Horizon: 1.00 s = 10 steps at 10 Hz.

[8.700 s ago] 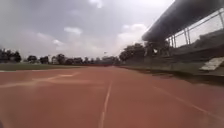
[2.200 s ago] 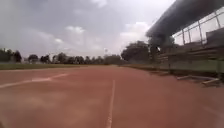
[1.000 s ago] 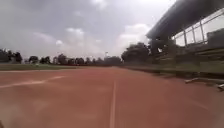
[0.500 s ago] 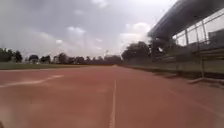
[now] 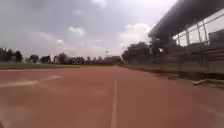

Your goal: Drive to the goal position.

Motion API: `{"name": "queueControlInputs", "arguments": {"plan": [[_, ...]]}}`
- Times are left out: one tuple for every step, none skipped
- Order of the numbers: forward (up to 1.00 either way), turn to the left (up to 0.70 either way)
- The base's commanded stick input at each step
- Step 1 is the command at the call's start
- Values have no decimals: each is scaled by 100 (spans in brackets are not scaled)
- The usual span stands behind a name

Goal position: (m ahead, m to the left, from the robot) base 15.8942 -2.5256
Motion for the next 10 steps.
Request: {"name": "queueControlInputs", "arguments": {"plan": [[45, 0], [45, 0], [45, 0], [45, 0], [45, 0], [45, 0], [45, 0], [45, 0], [45, 0], [45, 0]]}}
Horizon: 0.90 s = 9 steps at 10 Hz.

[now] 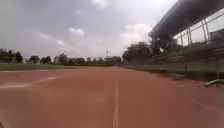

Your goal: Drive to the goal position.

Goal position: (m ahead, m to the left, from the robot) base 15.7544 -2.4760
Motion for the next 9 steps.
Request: {"name": "queueControlInputs", "arguments": {"plan": [[45, 0], [45, 0], [45, 0], [45, 0], [45, 0], [45, 0], [45, 0], [45, 0], [45, 0]]}}
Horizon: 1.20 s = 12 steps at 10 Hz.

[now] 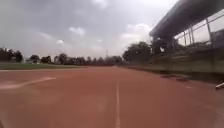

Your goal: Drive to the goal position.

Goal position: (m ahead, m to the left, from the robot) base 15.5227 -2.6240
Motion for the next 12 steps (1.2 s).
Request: {"name": "queueControlInputs", "arguments": {"plan": [[45, 0], [45, 0], [45, 0], [45, 0], [45, 0], [45, 0], [45, 0], [45, 0], [45, 0], [45, 0], [45, 0], [45, 0]]}}
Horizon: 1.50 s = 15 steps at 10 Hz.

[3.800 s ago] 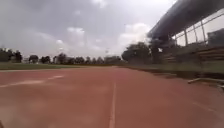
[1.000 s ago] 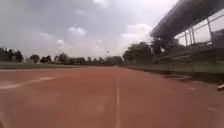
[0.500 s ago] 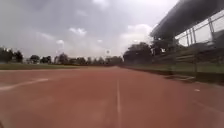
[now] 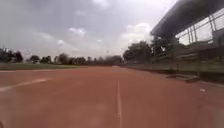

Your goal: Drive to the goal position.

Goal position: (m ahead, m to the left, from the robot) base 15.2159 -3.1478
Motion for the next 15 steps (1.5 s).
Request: {"name": "queueControlInputs", "arguments": {"plan": [[45, 0], [45, 0], [45, 0], [45, 0], [45, 0], [45, 0], [45, 0], [45, 0], [45, 0], [45, 0], [45, 0], [45, 0], [45, 0], [45, 0], [45, 0]]}}
